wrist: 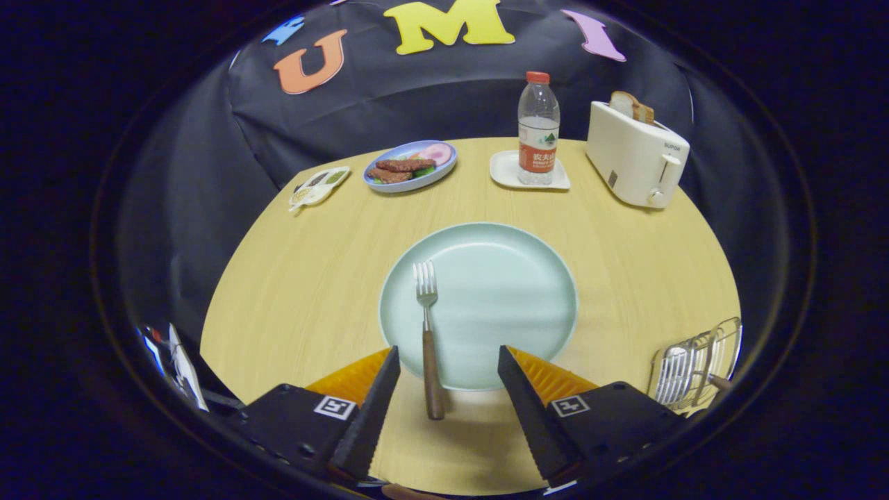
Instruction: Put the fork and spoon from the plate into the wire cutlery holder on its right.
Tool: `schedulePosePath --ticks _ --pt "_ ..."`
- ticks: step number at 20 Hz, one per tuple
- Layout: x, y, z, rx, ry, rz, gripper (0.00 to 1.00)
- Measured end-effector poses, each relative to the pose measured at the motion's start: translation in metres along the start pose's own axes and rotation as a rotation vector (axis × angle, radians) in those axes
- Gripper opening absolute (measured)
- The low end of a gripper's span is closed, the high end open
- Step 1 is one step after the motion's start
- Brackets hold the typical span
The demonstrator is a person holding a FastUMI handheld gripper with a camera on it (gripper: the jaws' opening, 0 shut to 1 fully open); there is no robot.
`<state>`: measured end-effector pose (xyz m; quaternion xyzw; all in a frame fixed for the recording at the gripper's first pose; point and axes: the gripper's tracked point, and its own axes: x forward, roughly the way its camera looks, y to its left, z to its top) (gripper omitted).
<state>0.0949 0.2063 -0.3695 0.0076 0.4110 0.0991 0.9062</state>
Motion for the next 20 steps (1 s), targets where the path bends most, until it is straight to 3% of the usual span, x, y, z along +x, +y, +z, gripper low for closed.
schedulePosePath --ticks 2,4,8,10,11,14,20 --pt "0.013 0.003 -0.002 0.019 0.013 -0.019 0.74" --pt "0.025 -0.001 -0.004 0.041 0.019 -0.054 0.56" --pt "0.038 0.011 -0.010 0.078 0.055 -0.012 0.32" --pt "0.037 0.010 -0.010 0.078 0.047 -0.012 0.27" --pt "0.042 0.011 -0.011 0.075 0.050 -0.008 0.16" --pt "0.027 0.007 -0.013 0.065 0.064 -0.013 0.06" --pt "-0.020 -0.014 -0.002 0.048 0.025 0.015 0.05"
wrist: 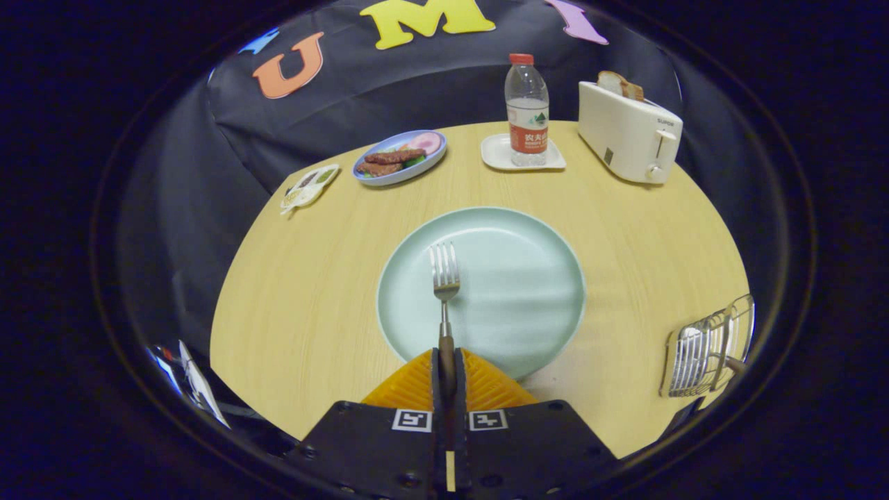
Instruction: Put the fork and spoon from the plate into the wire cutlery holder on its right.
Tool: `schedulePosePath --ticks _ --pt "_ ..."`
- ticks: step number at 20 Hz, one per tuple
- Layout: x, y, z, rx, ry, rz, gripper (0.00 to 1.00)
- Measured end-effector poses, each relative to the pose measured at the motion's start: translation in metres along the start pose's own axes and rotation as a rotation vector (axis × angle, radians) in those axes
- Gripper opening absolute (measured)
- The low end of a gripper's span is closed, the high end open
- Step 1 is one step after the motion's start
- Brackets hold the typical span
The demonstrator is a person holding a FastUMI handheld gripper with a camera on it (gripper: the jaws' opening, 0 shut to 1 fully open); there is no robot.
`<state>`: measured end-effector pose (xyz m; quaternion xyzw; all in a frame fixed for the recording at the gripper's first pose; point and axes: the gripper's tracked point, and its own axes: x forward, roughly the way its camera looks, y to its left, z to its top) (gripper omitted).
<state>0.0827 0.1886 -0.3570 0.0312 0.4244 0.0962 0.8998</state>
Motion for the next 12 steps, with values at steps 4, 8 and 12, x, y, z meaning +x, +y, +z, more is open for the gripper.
schedulePosePath --ticks 4,8,12 --pt "-0.037 -0.023 0.005 -0.039 -0.037 0.002 0.05" --pt "-0.072 -0.059 0.007 -0.075 -0.064 -0.027 0.05" --pt "-0.096 -0.105 0.001 -0.076 -0.075 -0.061 0.05"
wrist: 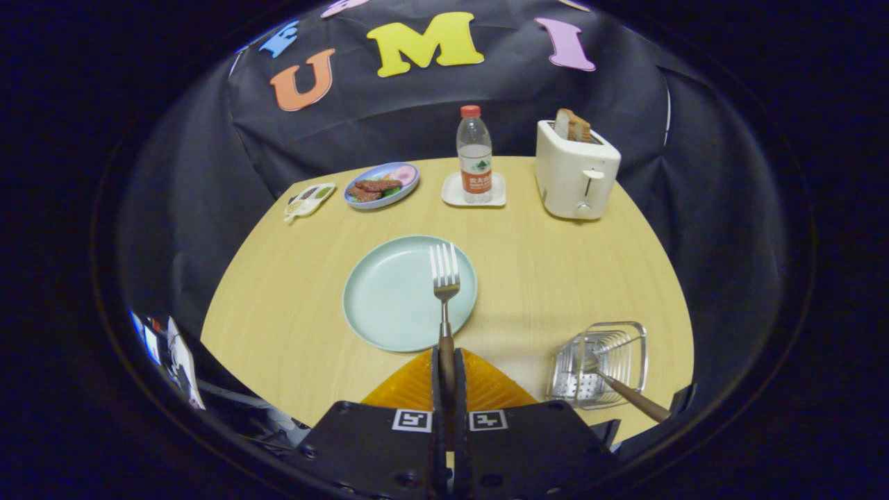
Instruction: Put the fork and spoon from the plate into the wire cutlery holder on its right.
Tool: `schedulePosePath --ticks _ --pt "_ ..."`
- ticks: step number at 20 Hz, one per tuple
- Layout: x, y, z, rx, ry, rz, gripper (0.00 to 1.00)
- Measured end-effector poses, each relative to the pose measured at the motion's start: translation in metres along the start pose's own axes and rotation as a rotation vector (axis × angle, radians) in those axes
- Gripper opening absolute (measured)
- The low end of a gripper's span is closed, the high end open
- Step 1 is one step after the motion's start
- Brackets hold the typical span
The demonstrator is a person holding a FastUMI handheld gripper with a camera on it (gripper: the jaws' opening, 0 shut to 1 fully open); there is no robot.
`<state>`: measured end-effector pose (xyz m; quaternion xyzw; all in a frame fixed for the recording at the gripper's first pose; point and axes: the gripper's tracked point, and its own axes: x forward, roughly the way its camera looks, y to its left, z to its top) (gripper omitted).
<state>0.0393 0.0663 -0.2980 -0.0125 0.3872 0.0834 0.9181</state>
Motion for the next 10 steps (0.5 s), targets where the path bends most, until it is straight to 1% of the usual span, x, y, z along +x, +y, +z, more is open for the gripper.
schedulePosePath --ticks 4,10 --pt "-0.016 -0.049 -0.016 0.023 0.004 -0.045 0.05" --pt "-0.044 -0.095 -0.036 0.101 0.034 -0.063 0.05"
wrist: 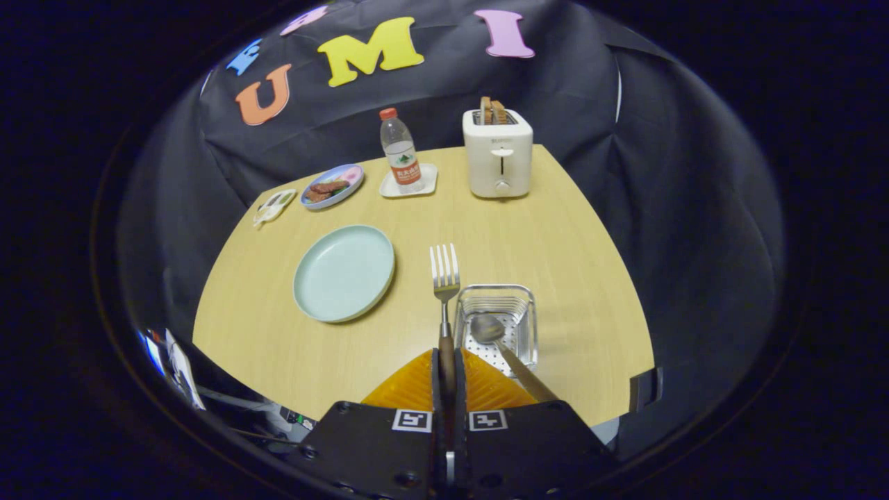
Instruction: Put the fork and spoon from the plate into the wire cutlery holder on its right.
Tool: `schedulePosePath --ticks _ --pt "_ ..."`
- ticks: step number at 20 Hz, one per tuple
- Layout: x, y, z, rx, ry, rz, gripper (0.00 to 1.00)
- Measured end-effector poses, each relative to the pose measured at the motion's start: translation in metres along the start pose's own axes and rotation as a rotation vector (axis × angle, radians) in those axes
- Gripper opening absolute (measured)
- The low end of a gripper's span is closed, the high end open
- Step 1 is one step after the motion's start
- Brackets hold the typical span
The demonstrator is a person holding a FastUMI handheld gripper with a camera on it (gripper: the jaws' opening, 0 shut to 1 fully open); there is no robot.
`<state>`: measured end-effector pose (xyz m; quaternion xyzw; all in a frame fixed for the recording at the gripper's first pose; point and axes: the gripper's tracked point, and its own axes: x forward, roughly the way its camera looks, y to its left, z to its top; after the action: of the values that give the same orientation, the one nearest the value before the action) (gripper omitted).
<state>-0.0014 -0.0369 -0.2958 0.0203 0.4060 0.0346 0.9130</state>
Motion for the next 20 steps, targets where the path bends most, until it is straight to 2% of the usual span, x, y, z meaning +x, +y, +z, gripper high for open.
schedulePosePath --ticks 6,10,15,20 --pt "-0.023 -0.029 -0.021 0.014 0.136 -0.019 0.05" --pt "-0.029 -0.029 -0.028 0.059 0.243 0.011 0.05" --pt "-0.028 -0.029 -0.014 0.120 0.340 0.006 0.07" --pt "-0.020 -0.029 0.005 0.126 0.345 -0.013 0.07"
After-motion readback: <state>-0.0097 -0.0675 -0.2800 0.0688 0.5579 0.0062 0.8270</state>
